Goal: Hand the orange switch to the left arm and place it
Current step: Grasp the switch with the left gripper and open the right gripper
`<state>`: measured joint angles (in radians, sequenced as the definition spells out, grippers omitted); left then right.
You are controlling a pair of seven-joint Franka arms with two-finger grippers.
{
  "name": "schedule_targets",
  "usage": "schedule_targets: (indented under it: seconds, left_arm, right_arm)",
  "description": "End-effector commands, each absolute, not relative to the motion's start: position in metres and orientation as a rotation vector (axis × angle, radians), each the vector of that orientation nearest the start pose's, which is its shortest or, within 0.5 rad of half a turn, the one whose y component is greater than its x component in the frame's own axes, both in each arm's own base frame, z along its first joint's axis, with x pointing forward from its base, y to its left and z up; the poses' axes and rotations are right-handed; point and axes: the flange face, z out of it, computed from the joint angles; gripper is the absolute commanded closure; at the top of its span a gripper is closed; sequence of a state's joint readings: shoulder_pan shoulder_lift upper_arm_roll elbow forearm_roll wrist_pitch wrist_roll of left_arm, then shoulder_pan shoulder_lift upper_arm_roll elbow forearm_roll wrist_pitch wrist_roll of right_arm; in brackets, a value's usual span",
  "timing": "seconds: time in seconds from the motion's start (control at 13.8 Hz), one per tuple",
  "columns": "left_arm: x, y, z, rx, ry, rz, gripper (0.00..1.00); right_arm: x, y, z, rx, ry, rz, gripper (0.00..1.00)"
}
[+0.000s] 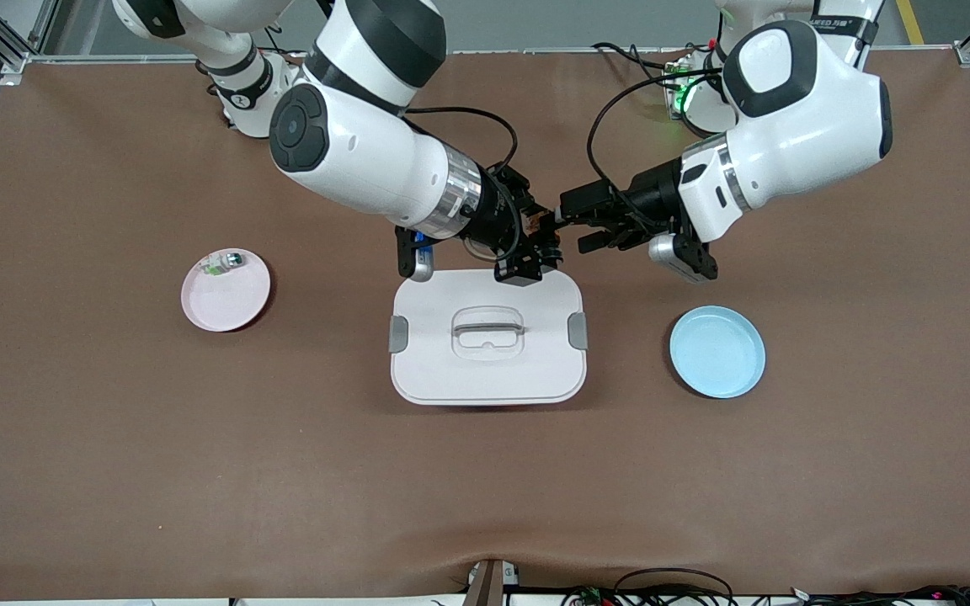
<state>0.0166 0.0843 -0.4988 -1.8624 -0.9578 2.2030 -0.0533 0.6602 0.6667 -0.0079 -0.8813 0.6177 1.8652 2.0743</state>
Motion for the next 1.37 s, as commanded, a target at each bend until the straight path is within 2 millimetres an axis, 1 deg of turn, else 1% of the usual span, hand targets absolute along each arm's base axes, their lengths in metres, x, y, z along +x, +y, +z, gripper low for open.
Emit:
schedule_targets:
  seconds: [0.0,0.22,0.29,0.43,0.51,0.58,0.65,0.72,0.87,1.01,1.08,1.16,1.23,1.3]
  left_arm:
    - [0.5312,-0.3066,0.5153,2.238,0.059,0.018,0.00]
    - [0.5309,-0.3084,0.5176,2.236,0.054,0.020,0.00]
    - [0.5309,-0.3084,0.5177,2.236,0.054,0.020,0.13]
    - [0.5309,-0.3085,0.5177,2.234,0.057,0.019,0.44]
    - [0.5307,-0.3092,0.5185,2.234,0.055,0.021,0.59]
    - [0.5314,-0.3090,0.5196,2.233,0.057,0.028,0.66]
    - [0.5324,-0.3095,0.5166,2.233,0.060,0.024,0.70]
    - [0.5324,-0.3095,0.5165,2.233,0.060,0.024,0.71]
    - [0.5298,-0.3142,0.5167,2.233,0.052,0.022,0.83]
    - [0.5304,-0.3145,0.5163,2.234,0.054,0.029,0.90]
    - [0.5306,-0.3143,0.5164,2.234,0.055,0.030,0.90]
    - [0.5310,-0.3136,0.5163,2.234,0.056,0.031,0.90]
    - [0.5301,-0.3144,0.5171,2.234,0.053,0.031,0.90]
    - [0.5301,-0.3145,0.5171,2.234,0.053,0.030,0.90]
  right_arm:
    - [0.5749,0.5031,0.5677,-1.886,1.804,0.715,1.00]
    - [0.5744,0.5036,0.5678,-1.886,1.803,0.717,1.00]
    - [0.5744,0.5036,0.5678,-1.886,1.803,0.717,1.00]
    - [0.5747,0.5036,0.5681,-1.884,1.802,0.716,1.00]
    - [0.5747,0.5036,0.5681,-1.883,1.802,0.716,1.00]
    - [0.5750,0.5032,0.5681,-1.883,1.802,0.717,1.00]
    - [0.5750,0.5033,0.5682,-1.882,1.802,0.719,1.00]
    - [0.5750,0.5032,0.5681,-1.883,1.802,0.717,1.00]
    - [0.5747,0.5033,0.5678,-1.885,1.803,0.718,1.00]
    - [0.5742,0.5030,0.5687,-1.888,1.802,0.719,1.00]
    - [0.5748,0.5020,0.5700,-1.884,1.802,0.717,0.92]
    - [0.5761,0.5006,0.5701,-1.882,1.802,0.714,0.44]
    - [0.5766,0.5000,0.5701,-1.881,1.803,0.712,0.00]
    - [0.5774,0.4992,0.5701,-1.882,1.801,0.711,0.00]
